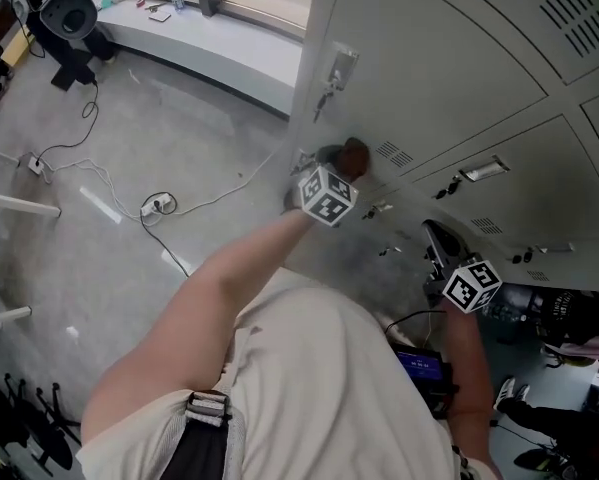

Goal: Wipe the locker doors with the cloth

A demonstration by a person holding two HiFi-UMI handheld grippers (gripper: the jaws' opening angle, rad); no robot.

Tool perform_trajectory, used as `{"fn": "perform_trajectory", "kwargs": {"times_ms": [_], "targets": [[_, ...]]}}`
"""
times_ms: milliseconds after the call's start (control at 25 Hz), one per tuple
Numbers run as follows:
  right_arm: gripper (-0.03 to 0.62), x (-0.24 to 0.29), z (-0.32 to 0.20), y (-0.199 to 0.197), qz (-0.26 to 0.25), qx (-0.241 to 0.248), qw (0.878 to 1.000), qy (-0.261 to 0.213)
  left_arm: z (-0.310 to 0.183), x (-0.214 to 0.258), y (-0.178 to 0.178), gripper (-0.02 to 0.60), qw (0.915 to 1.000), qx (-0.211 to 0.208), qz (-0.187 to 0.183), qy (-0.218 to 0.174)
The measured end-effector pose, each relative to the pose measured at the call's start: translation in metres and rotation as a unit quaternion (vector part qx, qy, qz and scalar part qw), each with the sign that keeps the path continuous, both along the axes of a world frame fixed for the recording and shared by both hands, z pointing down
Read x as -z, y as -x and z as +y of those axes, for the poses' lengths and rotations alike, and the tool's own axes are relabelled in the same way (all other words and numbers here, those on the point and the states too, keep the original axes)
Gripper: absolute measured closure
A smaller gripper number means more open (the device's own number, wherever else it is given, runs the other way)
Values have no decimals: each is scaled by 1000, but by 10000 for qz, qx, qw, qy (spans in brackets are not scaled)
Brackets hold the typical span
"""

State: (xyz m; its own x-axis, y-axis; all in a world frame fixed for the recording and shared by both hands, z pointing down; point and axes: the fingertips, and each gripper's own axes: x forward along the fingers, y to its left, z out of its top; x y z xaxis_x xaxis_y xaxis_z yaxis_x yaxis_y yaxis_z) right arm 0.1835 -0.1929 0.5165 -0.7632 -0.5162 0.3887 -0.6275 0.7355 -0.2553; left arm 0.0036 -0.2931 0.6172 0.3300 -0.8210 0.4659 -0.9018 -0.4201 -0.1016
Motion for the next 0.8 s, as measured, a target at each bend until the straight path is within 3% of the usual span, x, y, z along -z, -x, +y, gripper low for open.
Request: {"fn": "perform_trajectory", "kwargs": {"times_ms": [120, 280, 400, 480, 560, 800], "targets": [[576, 2, -3, 15, 49, 77, 10000, -35, -8, -5, 65, 512, 9982, 523, -254, -131], [576, 5, -7, 30, 59, 40, 9999, -75, -17, 0, 125, 512, 9936, 623, -806, -493], [576, 5, -5, 42, 60, 38, 9999, -92, -18, 24, 157, 512, 9833, 958, -1210, -961], [576, 4, -4, 51, 55, 48, 9999, -98, -16, 47, 161, 512, 9758, 1256, -1209, -1323], [576, 3, -2, 60, 50, 76, 9999, -131, -15, 57, 149, 512, 9746, 1348, -1056, -1445], [576, 6, 14, 59, 114, 66, 9995, -278, -11, 51, 95, 512, 9859, 1227, -398, -1063]]}}
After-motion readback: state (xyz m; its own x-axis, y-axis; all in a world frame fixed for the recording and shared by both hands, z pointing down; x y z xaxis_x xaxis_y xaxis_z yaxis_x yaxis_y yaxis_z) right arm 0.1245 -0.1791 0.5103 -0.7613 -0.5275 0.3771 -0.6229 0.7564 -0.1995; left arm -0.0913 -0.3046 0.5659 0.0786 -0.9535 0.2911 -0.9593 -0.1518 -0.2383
